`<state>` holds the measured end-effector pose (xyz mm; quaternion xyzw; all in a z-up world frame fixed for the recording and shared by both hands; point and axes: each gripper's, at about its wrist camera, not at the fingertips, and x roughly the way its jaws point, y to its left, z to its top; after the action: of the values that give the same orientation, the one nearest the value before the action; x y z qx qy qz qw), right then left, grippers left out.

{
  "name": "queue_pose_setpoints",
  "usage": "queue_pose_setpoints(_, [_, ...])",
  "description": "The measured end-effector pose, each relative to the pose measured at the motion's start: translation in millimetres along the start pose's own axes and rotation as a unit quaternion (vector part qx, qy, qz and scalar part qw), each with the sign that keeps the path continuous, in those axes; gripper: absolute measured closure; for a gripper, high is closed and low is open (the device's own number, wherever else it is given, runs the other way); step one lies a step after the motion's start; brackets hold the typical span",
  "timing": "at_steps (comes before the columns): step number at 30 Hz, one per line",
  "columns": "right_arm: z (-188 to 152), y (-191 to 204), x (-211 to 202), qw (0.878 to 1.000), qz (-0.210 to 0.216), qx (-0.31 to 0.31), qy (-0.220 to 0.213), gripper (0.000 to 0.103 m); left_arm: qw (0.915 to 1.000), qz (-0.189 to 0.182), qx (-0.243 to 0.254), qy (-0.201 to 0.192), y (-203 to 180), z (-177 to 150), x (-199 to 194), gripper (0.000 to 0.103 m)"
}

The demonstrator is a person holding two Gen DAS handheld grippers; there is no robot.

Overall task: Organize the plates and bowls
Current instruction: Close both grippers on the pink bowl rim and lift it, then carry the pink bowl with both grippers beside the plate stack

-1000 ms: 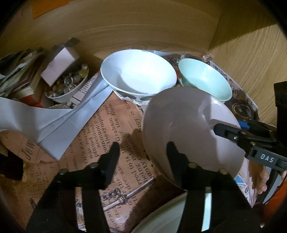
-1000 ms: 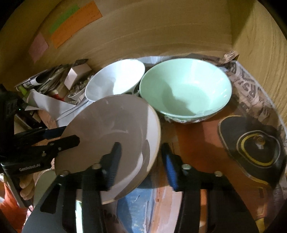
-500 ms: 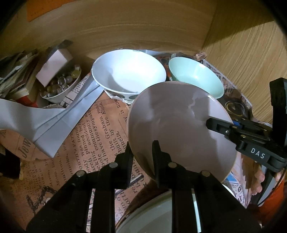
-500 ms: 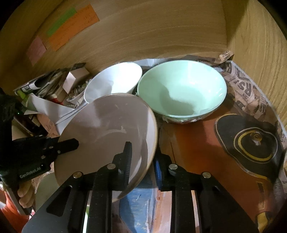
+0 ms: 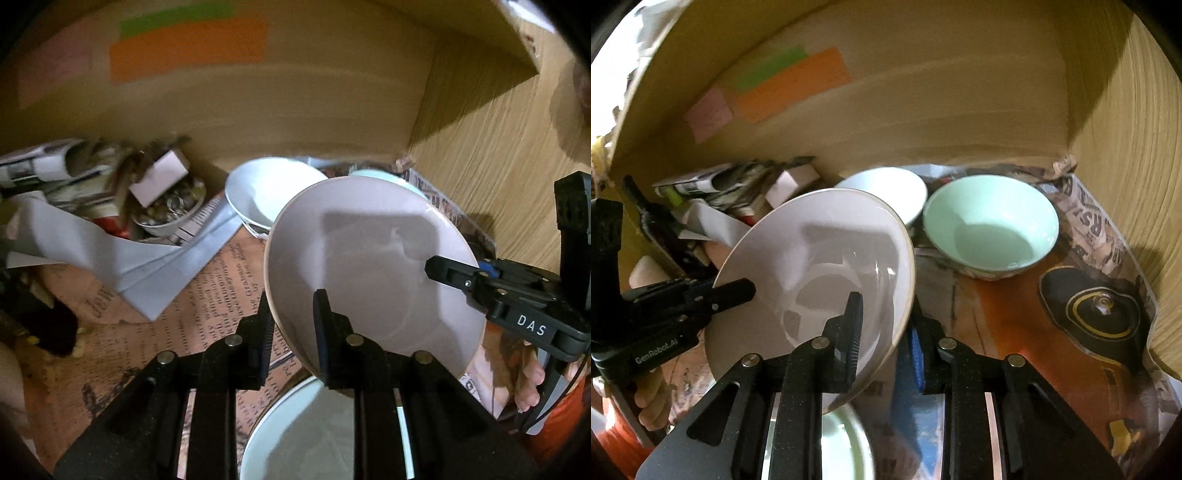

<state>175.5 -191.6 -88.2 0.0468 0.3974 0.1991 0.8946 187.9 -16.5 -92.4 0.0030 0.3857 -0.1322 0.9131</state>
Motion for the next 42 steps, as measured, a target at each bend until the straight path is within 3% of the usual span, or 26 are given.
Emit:
queue_pose_setpoints(9, [-3.5,36.0,-14.3,0.999,0.026,-0.032,-0.011,0.082,0.9986,0.009,-0.027,-0.045,22.0,-18.4,-47.8,0.083])
queue_pose_setpoints(19, [-14.9,82.5,-16.9,0.995,0.061,-0.074,-0.007,0.082,0.9951,0.035,-0.061,-0.069,50.9,-51.0,-91.9,0.083])
queue_pose_setpoints(33, [-34.3,145.4,6.8,0.986,0.105,-0.129,0.034,0.082,0.9890,0.085,-0.097,-0.072,90.8,-96.7,-137.0,0.083])
queue_pose_setpoints(42, [-48.2,173.1,32.1,0.977,0.120,-0.158,0.080,0.082,0.9853,0.105,-0.126,-0.048,112.8,-132.8,-141.7,0.083])
